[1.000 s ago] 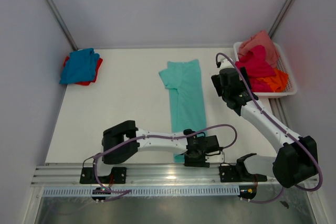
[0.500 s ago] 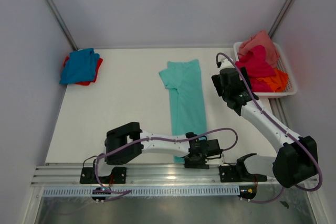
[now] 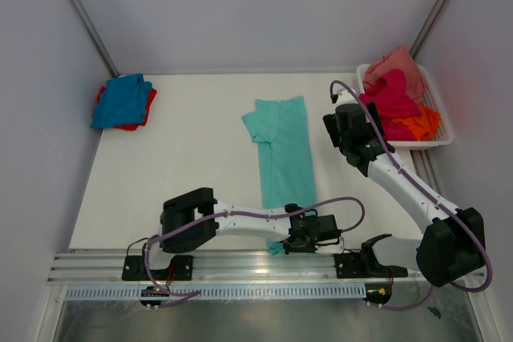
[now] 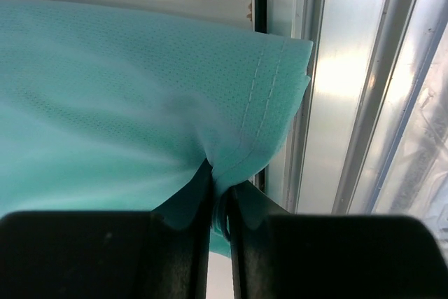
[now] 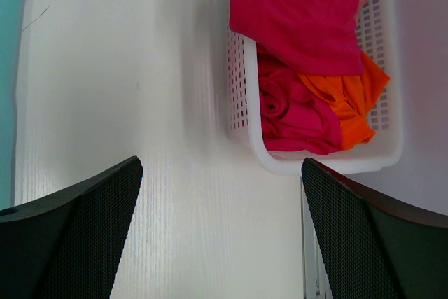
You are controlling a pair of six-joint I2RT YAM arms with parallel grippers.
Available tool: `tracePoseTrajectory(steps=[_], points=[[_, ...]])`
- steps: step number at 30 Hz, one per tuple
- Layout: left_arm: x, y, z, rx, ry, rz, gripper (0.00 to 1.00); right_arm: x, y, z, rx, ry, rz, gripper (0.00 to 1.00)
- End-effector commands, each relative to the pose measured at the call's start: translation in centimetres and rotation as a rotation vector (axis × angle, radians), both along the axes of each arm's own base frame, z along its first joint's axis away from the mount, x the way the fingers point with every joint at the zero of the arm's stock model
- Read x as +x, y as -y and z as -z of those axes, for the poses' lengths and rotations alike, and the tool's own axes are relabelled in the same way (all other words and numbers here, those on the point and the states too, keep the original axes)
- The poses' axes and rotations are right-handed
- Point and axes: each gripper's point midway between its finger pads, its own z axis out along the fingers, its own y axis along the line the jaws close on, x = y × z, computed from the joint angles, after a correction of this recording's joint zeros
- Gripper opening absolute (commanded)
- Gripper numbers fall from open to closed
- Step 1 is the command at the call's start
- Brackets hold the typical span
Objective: Fold and stack the t-shirts
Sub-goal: Fold the tshirt
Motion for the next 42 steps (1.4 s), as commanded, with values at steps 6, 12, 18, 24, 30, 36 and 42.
tracePoseTrajectory(steps=[6, 12, 18, 24, 30, 36, 42], points=[[1.4, 1.2, -1.4, -0.042, 0.06, 0.027, 0.12, 0.5, 0.0, -1.6, 0.026, 0.061, 0.009, 0.99], [3.0, 2.0, -4.1, -0.094, 0.057, 0.02, 0.13, 0.5, 0.1, -1.6, 0.021, 0.063, 0.018, 0.99], [6.9, 2.9, -8.8, -0.181, 0.104, -0.041, 0.13, 0.5, 0.4, -1.5, 0.022, 0.063, 0.029, 0.99], [9.2, 3.1, -12.4, -0.254, 0.148, -0.04, 0.15, 0.5, 0.5, -1.3, 0.019, 0.058, 0.033, 0.99], [12.4, 3.2, -14.6, -0.321, 0.143, -0.085, 0.17, 0.5, 0.5, -1.4, 0.025, 0.059, 0.034, 0.99], [15.6, 3.4, -14.4, -0.334, 0.188, -0.103, 0.17, 0.5, 0.8, -1.6, 0.019, 0.071, 0.054, 0.99], [19.2, 4.2, -13.8, -0.349, 0.212, -0.128, 0.17, 0.2, 2.3, -3.3, 0.02, 0.141, 0.138, 0.99]])
